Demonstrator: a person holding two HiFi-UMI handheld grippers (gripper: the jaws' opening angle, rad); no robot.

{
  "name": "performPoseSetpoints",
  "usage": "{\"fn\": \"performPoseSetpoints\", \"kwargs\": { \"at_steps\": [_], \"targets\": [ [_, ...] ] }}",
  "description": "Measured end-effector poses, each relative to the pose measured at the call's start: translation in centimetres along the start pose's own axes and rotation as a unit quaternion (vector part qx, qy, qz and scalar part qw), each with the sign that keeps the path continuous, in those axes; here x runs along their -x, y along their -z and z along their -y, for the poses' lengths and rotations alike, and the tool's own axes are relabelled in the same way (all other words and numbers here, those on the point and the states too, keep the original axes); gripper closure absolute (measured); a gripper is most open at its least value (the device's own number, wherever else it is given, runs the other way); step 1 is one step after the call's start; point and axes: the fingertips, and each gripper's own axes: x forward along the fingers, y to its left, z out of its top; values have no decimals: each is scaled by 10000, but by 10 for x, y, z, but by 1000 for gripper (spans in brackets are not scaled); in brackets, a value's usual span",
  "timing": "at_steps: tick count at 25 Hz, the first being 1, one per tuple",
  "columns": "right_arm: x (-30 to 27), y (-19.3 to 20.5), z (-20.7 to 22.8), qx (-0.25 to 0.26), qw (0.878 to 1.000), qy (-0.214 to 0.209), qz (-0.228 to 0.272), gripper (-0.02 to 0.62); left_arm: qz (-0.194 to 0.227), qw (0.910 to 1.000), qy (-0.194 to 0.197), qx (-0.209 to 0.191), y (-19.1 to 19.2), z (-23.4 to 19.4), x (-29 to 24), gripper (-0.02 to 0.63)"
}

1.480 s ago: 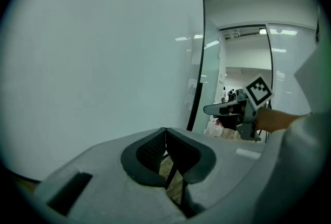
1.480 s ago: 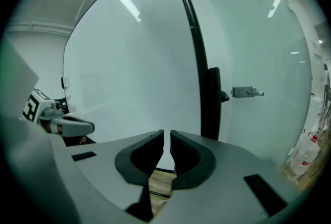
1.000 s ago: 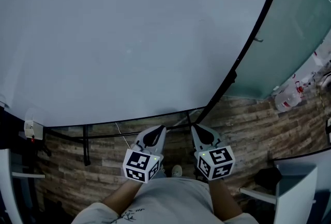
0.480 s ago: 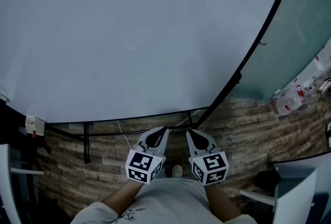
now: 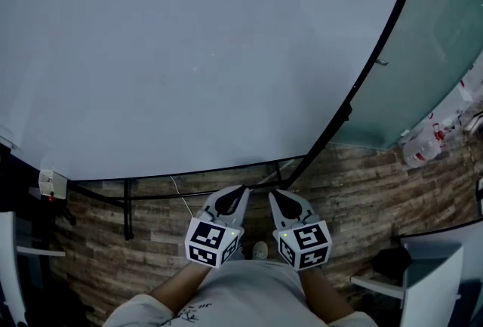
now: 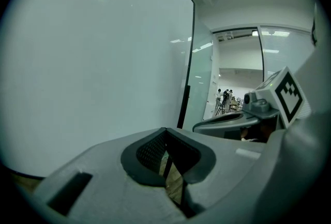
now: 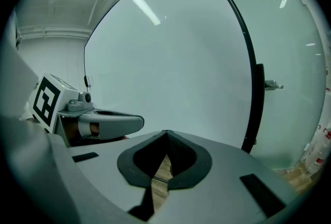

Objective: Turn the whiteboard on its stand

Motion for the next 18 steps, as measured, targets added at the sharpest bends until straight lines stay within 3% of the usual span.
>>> {"fn": "performPoseSetpoints", "kwargs": {
  "at_steps": [18],
  "targets": [
    [1,4,-12,-29,10000,-92,-2,589,-7,10000,-24,34,4,-4,8,595]
  ]
}}
